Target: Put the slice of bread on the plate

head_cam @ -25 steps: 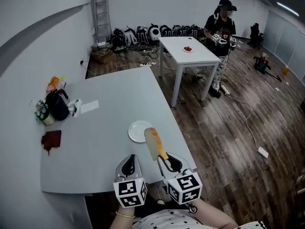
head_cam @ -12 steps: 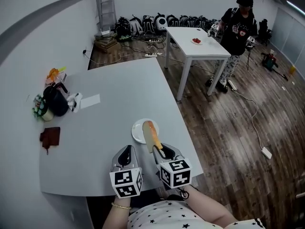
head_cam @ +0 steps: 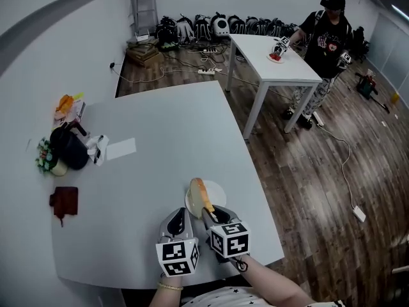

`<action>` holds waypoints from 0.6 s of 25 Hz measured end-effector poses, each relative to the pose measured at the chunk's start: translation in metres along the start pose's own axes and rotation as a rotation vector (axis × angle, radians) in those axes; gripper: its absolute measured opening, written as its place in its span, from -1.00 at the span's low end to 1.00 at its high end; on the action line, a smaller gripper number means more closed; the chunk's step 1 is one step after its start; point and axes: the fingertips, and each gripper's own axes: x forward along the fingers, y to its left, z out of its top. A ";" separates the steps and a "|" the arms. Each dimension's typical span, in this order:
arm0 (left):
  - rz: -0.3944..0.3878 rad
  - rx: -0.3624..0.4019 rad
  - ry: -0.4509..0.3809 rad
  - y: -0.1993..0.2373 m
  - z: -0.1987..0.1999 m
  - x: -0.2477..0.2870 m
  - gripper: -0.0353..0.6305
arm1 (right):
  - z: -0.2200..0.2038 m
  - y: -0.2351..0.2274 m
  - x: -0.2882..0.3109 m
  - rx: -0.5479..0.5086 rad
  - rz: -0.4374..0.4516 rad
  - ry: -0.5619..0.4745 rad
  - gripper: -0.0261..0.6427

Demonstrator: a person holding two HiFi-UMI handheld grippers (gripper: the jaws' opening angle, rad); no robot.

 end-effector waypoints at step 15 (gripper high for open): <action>-0.017 -0.021 0.031 -0.001 -0.010 0.016 -0.87 | 0.002 -0.019 0.011 -0.171 -0.109 0.001 -0.11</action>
